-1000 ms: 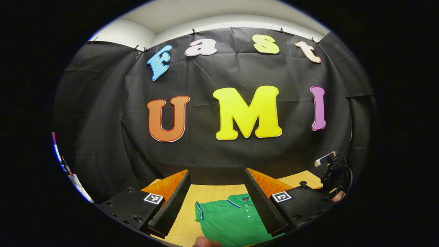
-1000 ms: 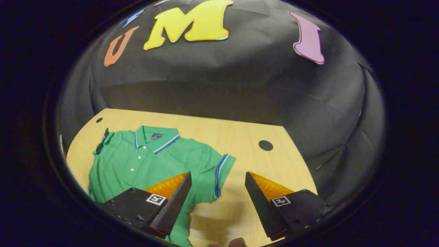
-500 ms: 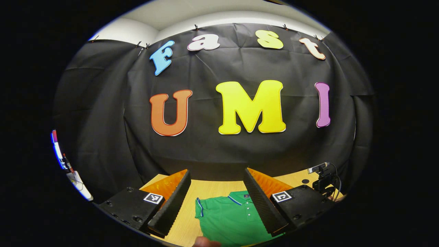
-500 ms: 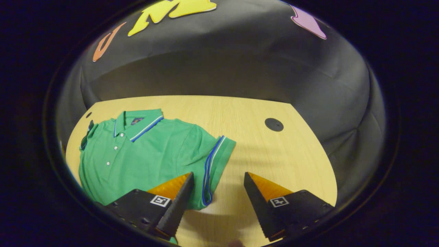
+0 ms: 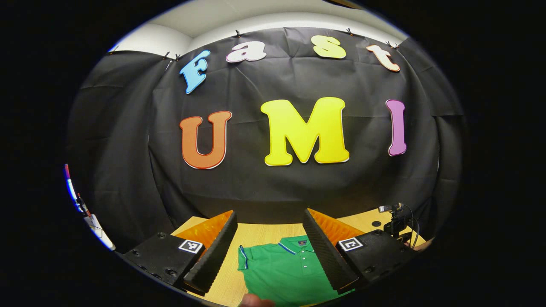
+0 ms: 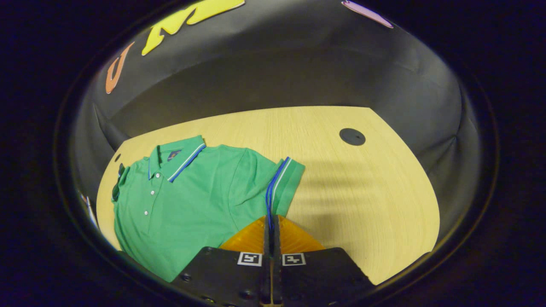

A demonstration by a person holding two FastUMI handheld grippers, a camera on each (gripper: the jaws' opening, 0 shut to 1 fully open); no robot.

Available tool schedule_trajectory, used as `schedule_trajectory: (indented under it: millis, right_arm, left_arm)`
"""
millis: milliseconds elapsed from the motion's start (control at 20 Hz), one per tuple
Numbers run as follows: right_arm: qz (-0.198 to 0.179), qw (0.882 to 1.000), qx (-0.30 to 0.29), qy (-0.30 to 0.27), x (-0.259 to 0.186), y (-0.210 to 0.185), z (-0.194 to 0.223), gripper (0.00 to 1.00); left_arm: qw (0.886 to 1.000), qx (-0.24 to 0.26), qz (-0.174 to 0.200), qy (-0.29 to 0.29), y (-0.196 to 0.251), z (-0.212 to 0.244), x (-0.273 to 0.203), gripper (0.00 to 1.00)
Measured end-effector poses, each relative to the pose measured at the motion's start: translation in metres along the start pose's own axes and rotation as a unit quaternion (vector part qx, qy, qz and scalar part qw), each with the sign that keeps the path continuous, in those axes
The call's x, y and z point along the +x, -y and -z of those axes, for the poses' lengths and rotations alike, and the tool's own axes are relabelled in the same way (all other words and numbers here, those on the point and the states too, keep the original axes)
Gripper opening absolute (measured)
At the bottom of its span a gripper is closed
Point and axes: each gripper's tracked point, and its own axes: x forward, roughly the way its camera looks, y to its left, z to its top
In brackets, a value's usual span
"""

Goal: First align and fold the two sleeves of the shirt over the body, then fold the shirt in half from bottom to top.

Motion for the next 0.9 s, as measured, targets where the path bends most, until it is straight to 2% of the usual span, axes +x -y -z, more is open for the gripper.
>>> schedule_trajectory:
  millis: [50,350,550,900]
  right_arm:
    - [0.001,1.000,0.003,0.000,-0.004,0.001,-0.004,0.00]
    - [0.000,0.999,0.012,0.035,-0.031,-0.001,-0.033,0.00]
    - [-0.020,0.998,-0.004,0.055,-0.046,-0.044,-0.051,0.00]
    - [-0.068,0.996,-0.044,0.049,-0.054,-0.137,-0.046,0.00]
  left_arm:
    - [1.000,0.001,0.000,0.001,0.000,-0.001,0.000,0.99]
    - [1.000,-0.007,0.003,0.001,0.005,0.000,-0.001,0.99]
    - [1.000,-0.011,-0.002,0.004,0.000,-0.002,-0.005,0.99]
    - [0.999,-0.018,-0.041,0.005,-0.039,0.003,-0.016,0.99]
